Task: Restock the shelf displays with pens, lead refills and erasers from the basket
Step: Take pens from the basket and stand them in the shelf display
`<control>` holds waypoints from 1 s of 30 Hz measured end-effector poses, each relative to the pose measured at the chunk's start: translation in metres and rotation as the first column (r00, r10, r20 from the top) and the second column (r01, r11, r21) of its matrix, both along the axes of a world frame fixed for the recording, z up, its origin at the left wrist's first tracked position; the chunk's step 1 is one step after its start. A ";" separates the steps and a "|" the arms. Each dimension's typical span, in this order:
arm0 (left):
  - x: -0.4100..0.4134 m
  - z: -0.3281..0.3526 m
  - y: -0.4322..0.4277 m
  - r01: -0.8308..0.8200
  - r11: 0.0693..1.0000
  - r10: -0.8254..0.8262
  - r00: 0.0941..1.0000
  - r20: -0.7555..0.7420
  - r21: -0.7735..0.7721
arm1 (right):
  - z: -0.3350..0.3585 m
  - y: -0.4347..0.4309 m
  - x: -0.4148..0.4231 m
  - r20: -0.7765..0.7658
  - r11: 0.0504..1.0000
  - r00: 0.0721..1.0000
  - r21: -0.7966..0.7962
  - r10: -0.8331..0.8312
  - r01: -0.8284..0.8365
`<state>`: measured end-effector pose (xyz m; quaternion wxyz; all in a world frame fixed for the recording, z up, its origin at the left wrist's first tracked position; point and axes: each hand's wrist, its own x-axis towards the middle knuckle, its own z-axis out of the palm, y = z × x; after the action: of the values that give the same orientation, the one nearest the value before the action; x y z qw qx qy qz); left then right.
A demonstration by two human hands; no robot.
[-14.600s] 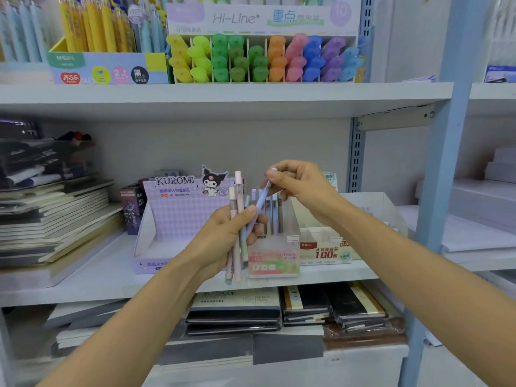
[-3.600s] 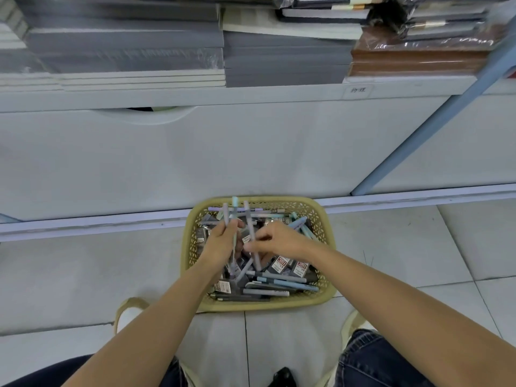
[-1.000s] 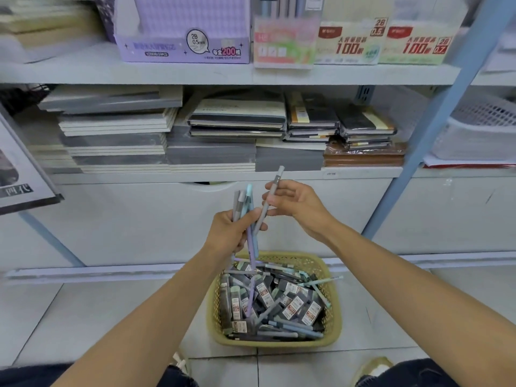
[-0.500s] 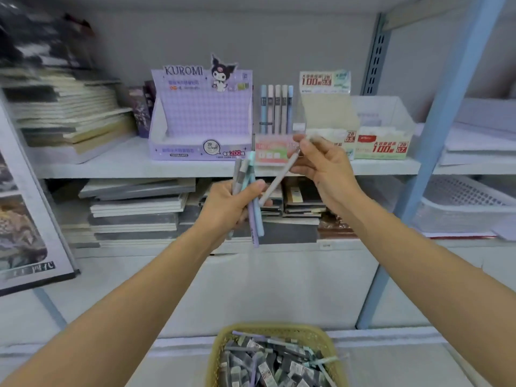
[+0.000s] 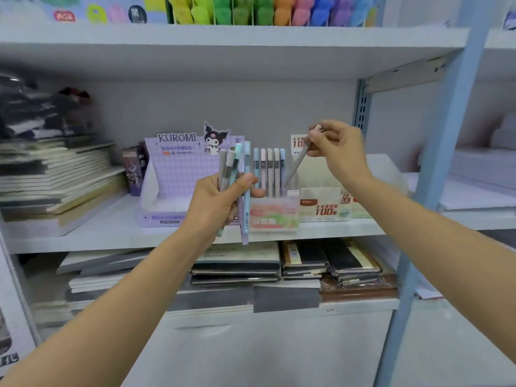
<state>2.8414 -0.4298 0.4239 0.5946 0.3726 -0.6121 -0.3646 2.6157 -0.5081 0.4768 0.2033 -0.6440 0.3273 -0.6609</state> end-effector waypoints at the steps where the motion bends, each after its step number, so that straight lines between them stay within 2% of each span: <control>1: -0.001 0.001 -0.003 -0.002 1.000 0.002 1.000 -0.010 0.003 | -0.002 -0.004 0.003 -0.040 1.000 0.999 0.008 -0.011 0.011; 9: 0.000 0.001 -0.011 -0.042 0.999 0.042 0.997 -0.057 0.007 | -0.006 -0.020 0.014 -0.338 0.998 0.939 -0.003 -0.058 0.060; 15: -0.003 -0.002 -0.011 -0.045 0.998 0.047 0.998 -0.045 0.034 | 0.000 -0.023 0.018 -0.437 0.992 0.891 -0.023 -0.125 0.128; 21: -0.003 -0.003 -0.009 0.011 0.998 -0.007 0.998 -0.069 0.058 | -0.006 -0.026 0.025 -0.380 0.968 0.891 -0.109 -0.249 0.224; 24: -0.002 -0.003 -0.008 0.028 0.997 -0.022 0.997 -0.077 0.077 | -0.011 -0.031 0.025 -0.460 0.941 0.824 -0.103 -0.332 0.322; 27: -0.002 -0.003 -0.006 0.034 0.996 -0.028 0.996 -0.080 0.082 | -0.012 -0.028 0.026 -0.530 0.937 0.787 -0.045 -0.316 0.347; 29: -0.002 -0.003 -0.003 0.038 0.996 -0.032 0.997 -0.072 0.083 | -0.009 -0.019 0.026 -0.461 0.943 0.828 -0.067 -0.319 0.326; 30: -0.002 -0.003 -0.002 0.039 0.996 -0.033 0.997 -0.071 0.084 | -0.006 -0.011 0.027 -0.386 0.961 0.881 -0.064 -0.274 0.271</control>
<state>2.8394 -0.4322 0.4210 0.5923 0.3738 -0.5816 -0.4137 2.6425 -0.5195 0.4707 0.0365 -0.7112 0.4458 -0.5423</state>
